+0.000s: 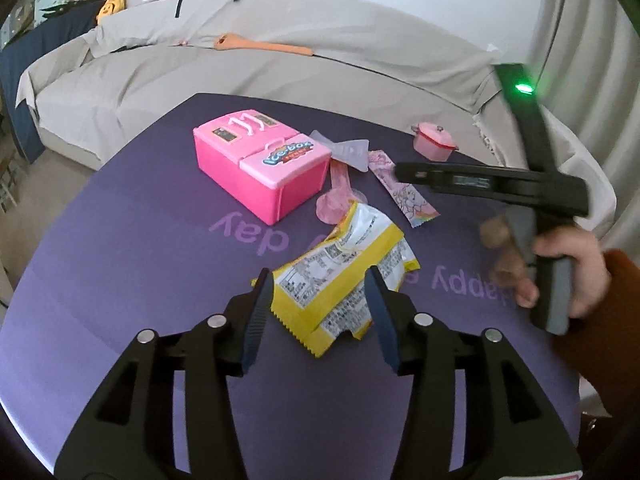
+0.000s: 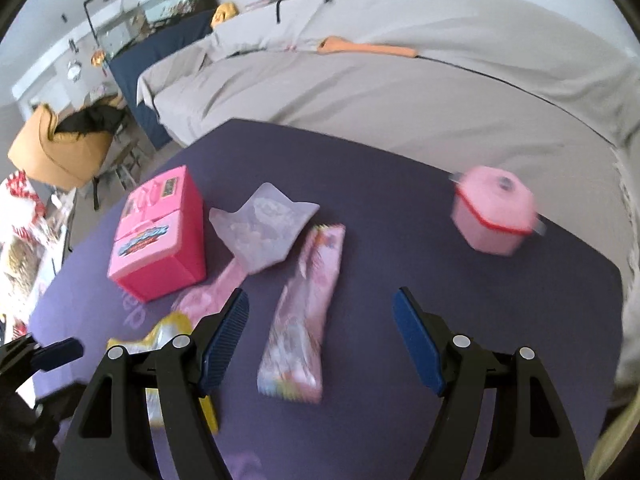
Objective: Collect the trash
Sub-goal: 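Grasp the pink candy stick wrapper with the right gripper while the left grasps the yellow snack bag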
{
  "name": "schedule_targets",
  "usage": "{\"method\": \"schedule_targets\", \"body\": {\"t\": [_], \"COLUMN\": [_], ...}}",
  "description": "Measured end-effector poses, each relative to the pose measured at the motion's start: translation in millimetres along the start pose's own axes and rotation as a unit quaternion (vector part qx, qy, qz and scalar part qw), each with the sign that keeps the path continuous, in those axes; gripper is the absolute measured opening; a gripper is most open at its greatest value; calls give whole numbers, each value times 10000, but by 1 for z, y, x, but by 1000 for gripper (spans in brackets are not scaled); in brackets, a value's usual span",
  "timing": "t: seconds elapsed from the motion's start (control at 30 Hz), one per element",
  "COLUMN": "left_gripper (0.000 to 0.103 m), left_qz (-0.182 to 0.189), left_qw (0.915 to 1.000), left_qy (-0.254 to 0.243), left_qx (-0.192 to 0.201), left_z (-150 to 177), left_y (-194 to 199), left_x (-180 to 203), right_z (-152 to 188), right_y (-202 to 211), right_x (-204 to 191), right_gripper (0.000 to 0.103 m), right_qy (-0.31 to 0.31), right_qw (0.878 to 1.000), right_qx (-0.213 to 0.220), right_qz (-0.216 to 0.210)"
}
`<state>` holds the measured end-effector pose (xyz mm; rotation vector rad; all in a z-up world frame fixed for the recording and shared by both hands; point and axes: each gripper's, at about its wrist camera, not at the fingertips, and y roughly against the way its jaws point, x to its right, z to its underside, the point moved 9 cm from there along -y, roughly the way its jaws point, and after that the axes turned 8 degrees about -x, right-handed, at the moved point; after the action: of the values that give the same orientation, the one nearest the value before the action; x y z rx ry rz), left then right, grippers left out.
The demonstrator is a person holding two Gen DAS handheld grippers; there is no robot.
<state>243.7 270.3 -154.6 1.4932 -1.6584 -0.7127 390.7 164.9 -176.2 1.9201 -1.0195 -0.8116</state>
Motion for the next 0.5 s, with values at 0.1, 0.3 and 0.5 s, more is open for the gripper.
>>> {"method": "schedule_targets", "body": {"t": [0.1, 0.3, 0.5], "left_gripper": [47, 52, 52], "left_qz": [112, 210, 235], "left_qw": [9999, 9996, 9992], "left_qy": [-74, -163, -167], "left_qx": [-27, -19, -289], "left_z": [-4, -15, -16], "left_y": [-7, -19, -38], "left_x": [3, 7, 13], "right_z": [-5, 18, 63], "right_y": [-19, -7, 22], "right_x": [-4, 11, 44], "right_gripper": [34, 21, 21], "right_qy": [81, 273, -32], "right_qw": [9996, 9986, 9987], "right_qx": [-278, -390, -471], "right_qz": [-49, 246, 172]}}
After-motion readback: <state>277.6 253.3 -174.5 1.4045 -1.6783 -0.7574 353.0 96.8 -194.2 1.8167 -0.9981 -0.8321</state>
